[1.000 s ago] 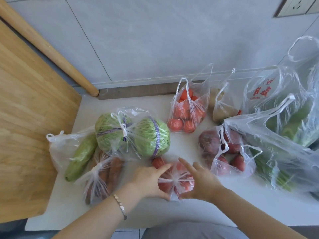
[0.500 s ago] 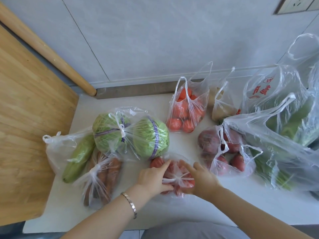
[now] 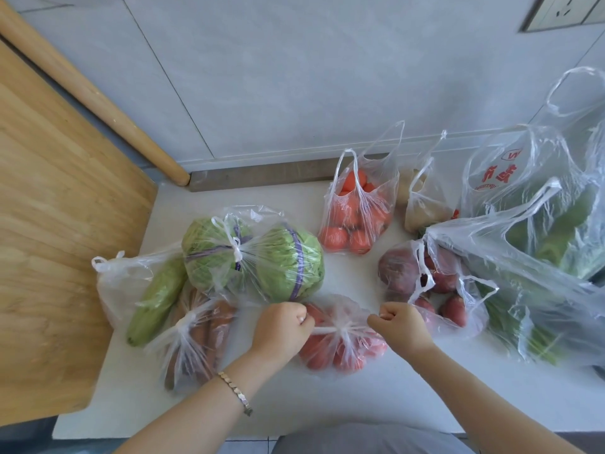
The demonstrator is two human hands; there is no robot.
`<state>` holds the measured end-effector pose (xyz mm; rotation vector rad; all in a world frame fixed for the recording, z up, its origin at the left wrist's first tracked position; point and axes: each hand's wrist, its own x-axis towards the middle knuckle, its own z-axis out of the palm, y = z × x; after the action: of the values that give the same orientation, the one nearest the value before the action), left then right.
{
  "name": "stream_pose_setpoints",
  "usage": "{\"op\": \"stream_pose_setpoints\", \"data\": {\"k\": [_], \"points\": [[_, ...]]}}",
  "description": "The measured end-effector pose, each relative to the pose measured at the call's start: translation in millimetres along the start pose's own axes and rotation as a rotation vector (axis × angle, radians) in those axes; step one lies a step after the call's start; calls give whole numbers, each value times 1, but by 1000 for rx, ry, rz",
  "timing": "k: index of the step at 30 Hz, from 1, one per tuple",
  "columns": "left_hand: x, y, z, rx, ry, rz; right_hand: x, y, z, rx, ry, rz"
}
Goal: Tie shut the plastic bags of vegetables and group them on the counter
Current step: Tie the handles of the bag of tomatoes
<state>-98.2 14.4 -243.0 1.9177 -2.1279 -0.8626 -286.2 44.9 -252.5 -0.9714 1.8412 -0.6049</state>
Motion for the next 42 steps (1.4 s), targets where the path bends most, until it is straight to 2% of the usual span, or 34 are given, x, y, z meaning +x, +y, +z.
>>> {"op": "stream_pose_setpoints", "data": {"k": [2,4,6,8,11,15,17,20,24,27,30,33,35,37,39,42], "points": [[0,-5,5,-150,-3,-78,1,6,0,123,-5,97],[5,0,3,-399,30,-240,3,7,-6,373,-12,145],[11,8,-4,-694,40,-403,1,2,-17,719,-106,111],[12,16,-13,-960,-27,-438,-4,-5,-23,933,-255,1],[10,29,-25,-1228,-71,-331,-13,-17,-15,897,-395,-170],[6,44,-32,-1576,-90,-311,-14,-28,5,653,-268,-262],[2,45,-29,-1627,-97,-317,-10,-31,11,556,-181,-292],[-5,44,-24,-1461,-87,-225,-3,-30,18,505,-140,-262],[-10,47,-20,-1062,-106,47,0,-29,21,498,-158,-147],[-6,54,-20,-836,-90,196,-2,-33,22,421,-142,-144],[9,57,-17,-665,-110,187,-5,-35,21,313,-224,-173],[26,57,-14,-572,-142,98,-9,-29,16,290,-322,-177],[28,57,-14,-477,-200,77,-11,-24,15,332,-282,-150],[21,54,-13,-255,-216,134,-12,-22,16,429,-214,-110],[13,47,-11,-100,-153,214,-13,-22,16,497,-183,-75],[6,35,-7,-118,-29,261,-13,-20,18,569,-136,-16]]}}
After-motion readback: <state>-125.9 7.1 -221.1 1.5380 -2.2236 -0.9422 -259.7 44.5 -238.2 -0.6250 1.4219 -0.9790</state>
